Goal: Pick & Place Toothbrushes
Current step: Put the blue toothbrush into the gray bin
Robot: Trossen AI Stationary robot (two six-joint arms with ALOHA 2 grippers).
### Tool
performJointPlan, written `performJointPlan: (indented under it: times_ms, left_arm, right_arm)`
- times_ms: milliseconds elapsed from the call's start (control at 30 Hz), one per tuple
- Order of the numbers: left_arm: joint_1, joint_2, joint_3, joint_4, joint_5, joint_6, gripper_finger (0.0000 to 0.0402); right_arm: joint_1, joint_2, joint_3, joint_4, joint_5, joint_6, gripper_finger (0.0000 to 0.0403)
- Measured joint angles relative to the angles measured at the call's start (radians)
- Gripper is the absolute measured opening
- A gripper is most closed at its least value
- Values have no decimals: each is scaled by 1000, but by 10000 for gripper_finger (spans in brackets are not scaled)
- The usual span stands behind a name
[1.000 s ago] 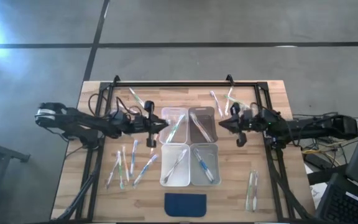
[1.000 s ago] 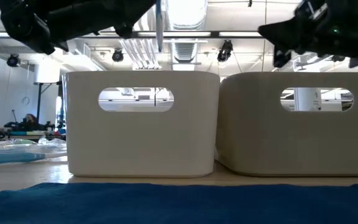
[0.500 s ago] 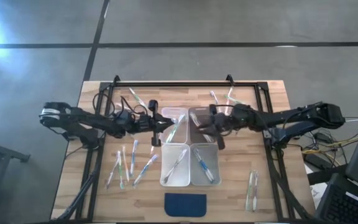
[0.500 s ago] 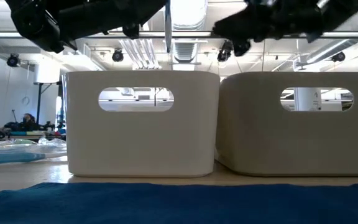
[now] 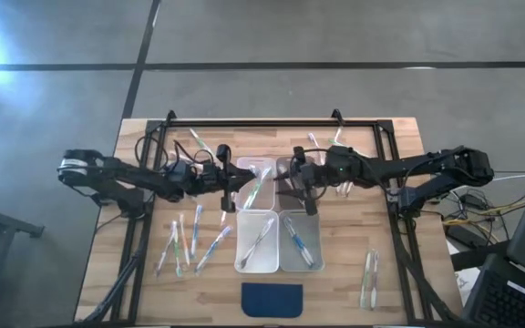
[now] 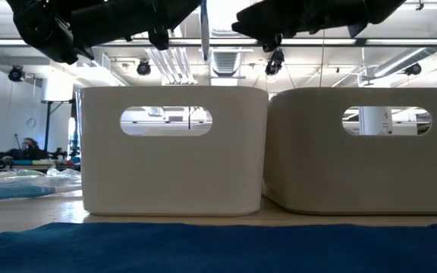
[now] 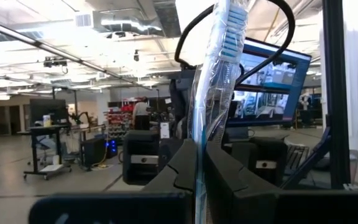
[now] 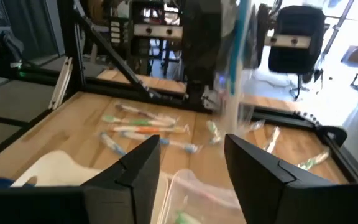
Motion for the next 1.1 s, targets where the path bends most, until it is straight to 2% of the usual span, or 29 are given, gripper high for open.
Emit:
performJointPlan:
  times_ms: [233,367,633,833,1100]
  left_arm:
    - [0,0,1,19,1,-3,16]
    - [0,0,1,25,10,-19,16]
    - [-1,0,1,28,42,-18,16]
    - [-1,0,0,30,44,-11,16]
    - [0,0,0,28,41,-11,16]
  right_arm:
    - [-2,70,80,-1,6,-20,196]
    - [-2,122,139,-1,68,-42,201]
    - [-3,220,259,-61,80,-54,184]
    - [-4,248,318,-196,80,-62,135]
    - [-3,220,288,-193,76,-76,23]
